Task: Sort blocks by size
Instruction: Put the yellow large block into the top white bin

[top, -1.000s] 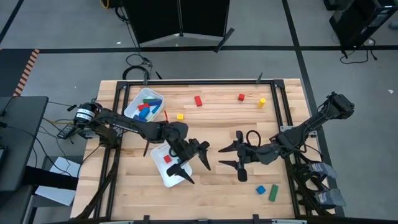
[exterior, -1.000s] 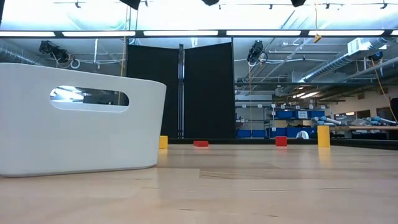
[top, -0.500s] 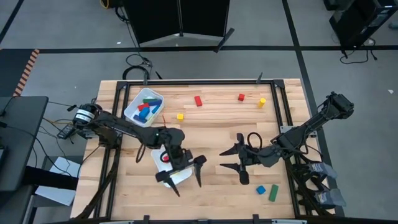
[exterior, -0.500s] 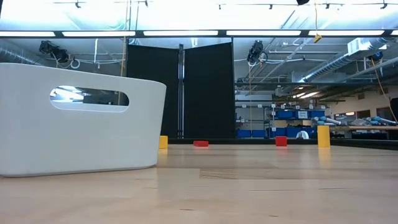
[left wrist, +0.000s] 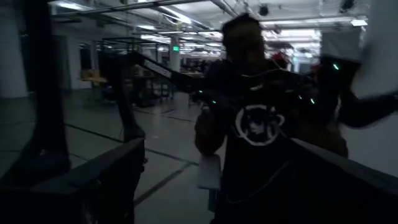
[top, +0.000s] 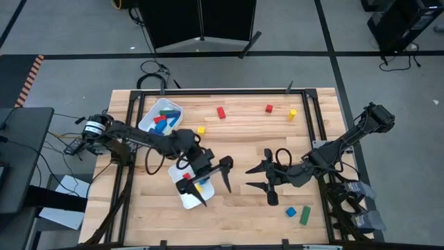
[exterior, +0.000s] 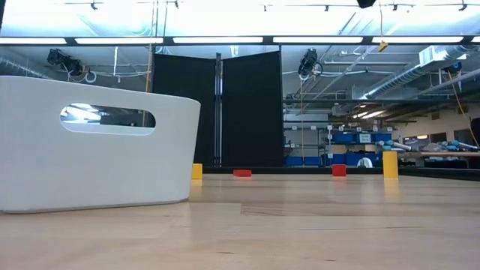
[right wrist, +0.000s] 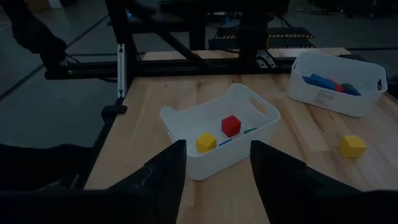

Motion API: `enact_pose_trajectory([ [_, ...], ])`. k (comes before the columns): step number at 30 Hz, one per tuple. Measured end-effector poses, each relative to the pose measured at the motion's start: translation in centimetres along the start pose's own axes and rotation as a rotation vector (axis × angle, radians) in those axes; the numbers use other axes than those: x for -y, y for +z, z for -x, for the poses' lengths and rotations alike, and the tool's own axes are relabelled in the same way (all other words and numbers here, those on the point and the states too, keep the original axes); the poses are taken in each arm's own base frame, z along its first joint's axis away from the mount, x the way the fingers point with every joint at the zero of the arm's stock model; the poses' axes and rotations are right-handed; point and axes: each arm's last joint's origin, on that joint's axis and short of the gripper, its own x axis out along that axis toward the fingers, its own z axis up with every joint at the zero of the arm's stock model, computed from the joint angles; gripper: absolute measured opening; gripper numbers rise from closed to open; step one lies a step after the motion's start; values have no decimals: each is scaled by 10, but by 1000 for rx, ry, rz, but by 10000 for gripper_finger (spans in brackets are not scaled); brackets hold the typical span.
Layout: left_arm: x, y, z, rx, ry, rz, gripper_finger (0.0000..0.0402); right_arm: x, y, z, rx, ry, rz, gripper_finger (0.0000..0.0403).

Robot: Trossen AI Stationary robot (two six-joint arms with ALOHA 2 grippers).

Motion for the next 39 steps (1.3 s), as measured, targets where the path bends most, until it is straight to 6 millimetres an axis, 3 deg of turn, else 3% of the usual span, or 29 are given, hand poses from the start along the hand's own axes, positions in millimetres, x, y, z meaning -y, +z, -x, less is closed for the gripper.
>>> enact_pose_trajectory([
  [17, -17, 9, 18, 71, 174, -5, 399, 1, 1, 0, 7, -1, -6, 190],
  [28, -17, -19, 29, 78, 392, 18, 399, 1, 1, 0, 6, -1, -4, 190],
  [39, -15, -18, 29, 119, 411, 25, 399, 0, 1, -1, 13, 1, -7, 190],
])
